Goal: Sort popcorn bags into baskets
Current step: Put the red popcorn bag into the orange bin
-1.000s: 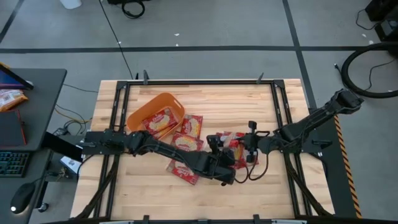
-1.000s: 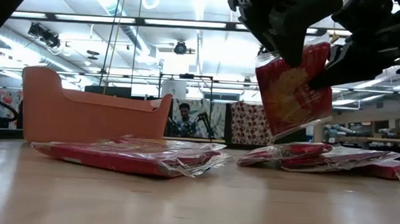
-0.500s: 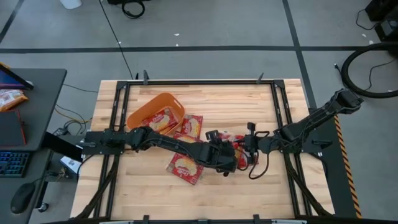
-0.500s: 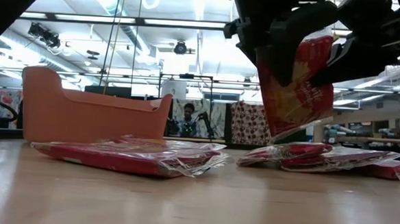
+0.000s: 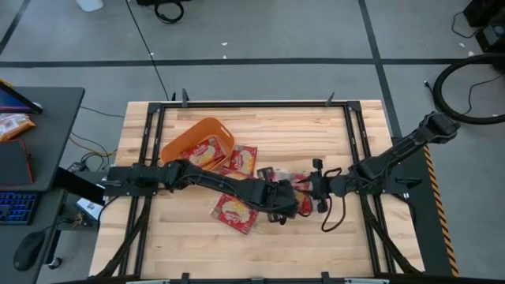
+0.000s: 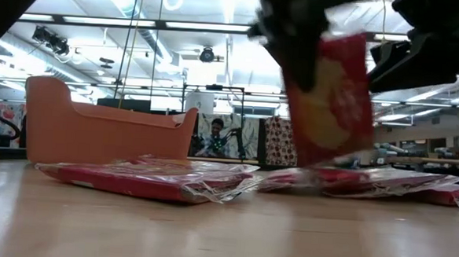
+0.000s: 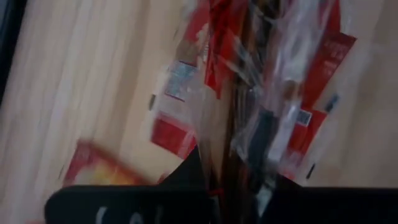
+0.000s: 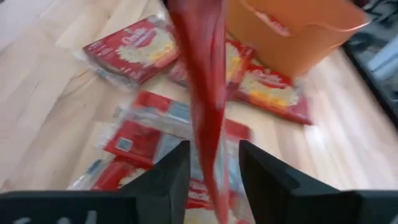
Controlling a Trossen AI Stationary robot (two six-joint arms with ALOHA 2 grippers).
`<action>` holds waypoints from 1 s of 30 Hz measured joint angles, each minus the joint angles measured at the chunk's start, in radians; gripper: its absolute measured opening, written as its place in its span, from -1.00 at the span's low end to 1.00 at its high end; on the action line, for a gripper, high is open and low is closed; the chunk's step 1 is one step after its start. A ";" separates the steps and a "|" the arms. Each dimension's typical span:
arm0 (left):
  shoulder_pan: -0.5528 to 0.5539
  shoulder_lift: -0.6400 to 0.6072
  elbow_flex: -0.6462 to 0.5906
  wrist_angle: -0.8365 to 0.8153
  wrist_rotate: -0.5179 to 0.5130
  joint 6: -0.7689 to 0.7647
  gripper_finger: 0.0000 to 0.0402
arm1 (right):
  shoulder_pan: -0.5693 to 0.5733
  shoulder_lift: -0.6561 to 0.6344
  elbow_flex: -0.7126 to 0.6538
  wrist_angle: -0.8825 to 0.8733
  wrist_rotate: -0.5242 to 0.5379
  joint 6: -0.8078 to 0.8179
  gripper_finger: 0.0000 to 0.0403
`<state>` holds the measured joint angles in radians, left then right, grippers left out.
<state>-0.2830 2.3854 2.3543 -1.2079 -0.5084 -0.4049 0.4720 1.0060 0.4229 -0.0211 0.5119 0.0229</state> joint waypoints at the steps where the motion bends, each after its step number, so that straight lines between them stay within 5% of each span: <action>1: -0.001 -0.024 0.000 -0.039 -0.001 -0.028 -0.88 | 0.007 -0.013 0.000 -0.006 0.029 0.000 -0.27; 9: 0.005 -0.194 0.001 -0.372 0.036 -0.237 -0.84 | 0.064 -0.104 0.000 -0.077 0.175 0.003 -0.25; 15: 0.052 -0.265 -0.020 -0.359 0.304 -0.067 -0.84 | 0.065 -0.089 0.000 -0.091 0.171 0.010 -0.26; 19: 0.082 -0.292 -0.052 -0.360 0.368 0.071 -0.84 | 0.065 -0.065 0.000 -0.095 0.168 0.013 -0.26; 23: 0.111 -0.359 -0.180 -0.363 0.426 0.156 -0.84 | 0.065 -0.041 0.000 -0.113 0.167 0.044 -0.26; 30: 0.137 -0.642 -0.583 -0.363 0.461 0.183 -0.84 | 0.065 -0.021 0.000 -0.109 0.165 0.064 -0.26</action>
<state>-0.1455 1.7434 1.7716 -1.5707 -0.0471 -0.2218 0.5368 0.9853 0.4229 -0.1297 0.6767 0.0872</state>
